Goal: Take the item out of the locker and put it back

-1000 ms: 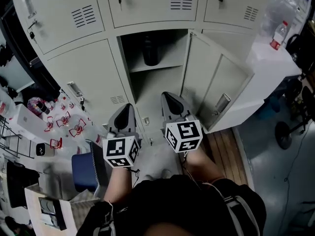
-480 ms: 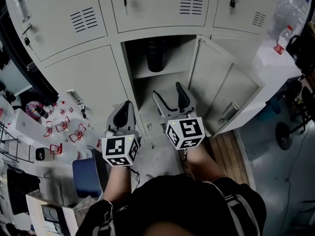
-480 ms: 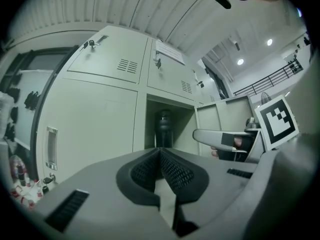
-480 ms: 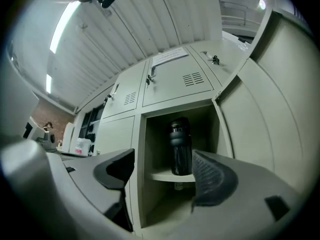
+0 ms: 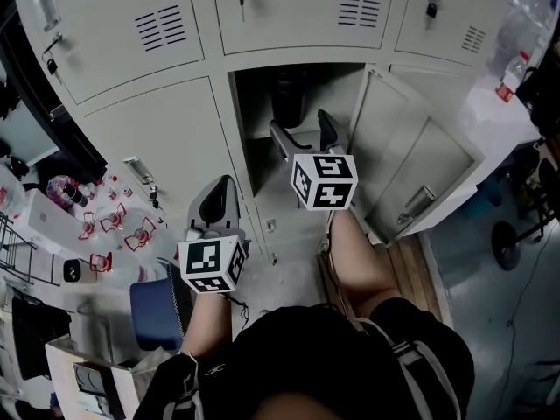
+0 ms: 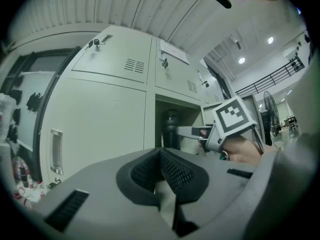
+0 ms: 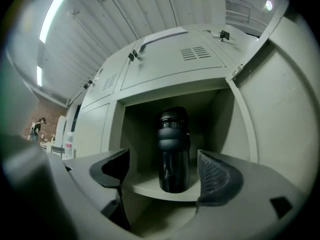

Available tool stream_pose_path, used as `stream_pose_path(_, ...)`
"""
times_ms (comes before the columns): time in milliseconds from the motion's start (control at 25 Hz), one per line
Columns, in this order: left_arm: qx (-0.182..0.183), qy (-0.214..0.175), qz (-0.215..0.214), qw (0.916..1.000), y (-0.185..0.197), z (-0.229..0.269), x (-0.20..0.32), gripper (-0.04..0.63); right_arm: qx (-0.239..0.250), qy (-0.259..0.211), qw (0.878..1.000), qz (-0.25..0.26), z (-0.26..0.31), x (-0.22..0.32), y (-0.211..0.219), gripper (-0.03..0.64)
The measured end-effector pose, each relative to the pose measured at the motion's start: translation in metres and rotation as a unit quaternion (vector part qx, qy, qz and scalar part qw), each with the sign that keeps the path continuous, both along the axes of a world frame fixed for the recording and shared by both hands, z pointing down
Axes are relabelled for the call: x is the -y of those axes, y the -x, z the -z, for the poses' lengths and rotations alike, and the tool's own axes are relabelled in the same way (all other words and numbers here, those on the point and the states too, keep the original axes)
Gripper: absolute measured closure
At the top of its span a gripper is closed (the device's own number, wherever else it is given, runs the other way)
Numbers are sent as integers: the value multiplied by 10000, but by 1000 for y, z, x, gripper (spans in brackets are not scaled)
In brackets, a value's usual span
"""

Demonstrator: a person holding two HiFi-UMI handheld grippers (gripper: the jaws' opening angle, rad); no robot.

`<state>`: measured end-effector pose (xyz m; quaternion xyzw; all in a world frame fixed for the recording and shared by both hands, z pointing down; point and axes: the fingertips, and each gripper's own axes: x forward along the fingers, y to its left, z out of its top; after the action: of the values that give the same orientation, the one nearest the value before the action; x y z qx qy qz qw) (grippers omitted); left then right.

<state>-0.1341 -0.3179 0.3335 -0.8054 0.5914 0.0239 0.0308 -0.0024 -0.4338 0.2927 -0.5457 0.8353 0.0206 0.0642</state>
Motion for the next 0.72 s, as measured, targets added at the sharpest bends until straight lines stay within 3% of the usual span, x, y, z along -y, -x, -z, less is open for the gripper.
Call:
stream_pose_path(120, -1, 1, 56, 10000, 9, -1, 0, 583, -244, 73, 9995, -162, 2, 30, 1, 176)
stream_pose_path(480, -99, 71, 149, 9998, 30, -4, 2, 583, -356, 669, 9969, -203, 3, 97, 16, 152)
stream_pose_path(720, -250, 78, 43, 9996, 34, -3, 7, 583, -176, 1006, 9947, 135, -5, 118, 26, 175)
